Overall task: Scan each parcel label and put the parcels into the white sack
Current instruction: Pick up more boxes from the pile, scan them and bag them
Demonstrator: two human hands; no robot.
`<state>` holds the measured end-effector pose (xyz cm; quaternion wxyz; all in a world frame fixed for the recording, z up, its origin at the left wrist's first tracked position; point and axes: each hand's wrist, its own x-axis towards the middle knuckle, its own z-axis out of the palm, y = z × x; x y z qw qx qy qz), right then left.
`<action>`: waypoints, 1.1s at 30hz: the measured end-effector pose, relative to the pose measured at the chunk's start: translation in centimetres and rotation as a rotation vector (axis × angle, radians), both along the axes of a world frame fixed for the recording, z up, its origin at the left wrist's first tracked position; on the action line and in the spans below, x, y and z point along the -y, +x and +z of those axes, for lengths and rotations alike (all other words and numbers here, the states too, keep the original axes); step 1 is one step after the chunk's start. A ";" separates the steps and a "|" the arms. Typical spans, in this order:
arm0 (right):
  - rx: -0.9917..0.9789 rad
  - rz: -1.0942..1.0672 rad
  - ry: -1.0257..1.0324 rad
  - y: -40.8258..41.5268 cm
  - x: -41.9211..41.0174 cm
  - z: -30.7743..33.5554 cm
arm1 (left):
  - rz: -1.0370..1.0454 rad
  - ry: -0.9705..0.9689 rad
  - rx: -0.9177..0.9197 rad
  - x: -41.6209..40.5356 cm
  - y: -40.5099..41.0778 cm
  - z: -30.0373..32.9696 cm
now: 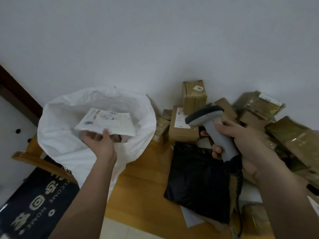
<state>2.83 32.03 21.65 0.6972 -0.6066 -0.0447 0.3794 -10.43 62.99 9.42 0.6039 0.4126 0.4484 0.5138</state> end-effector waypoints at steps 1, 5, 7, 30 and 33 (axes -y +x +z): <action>-0.004 -0.005 -0.011 0.0 -0.1 -0.2 | -0.044 0.012 -0.031 0.5 0.3 0.1; -0.043 -0.076 -0.042 0.4 0.4 -1.3 | -0.078 0.161 -0.334 4.2 2.0 -0.3; -0.050 -0.123 -0.052 0.7 1.2 -2.0 | -0.235 0.190 -0.447 6.6 2.9 -1.3; -0.144 -0.182 -0.219 8.8 12.4 -8.8 | -0.759 -0.500 -0.720 18.4 9.8 -16.3; -0.168 -0.141 -0.199 9.6 12.7 -9.3 | -0.683 -0.478 -0.722 19.1 8.6 -15.9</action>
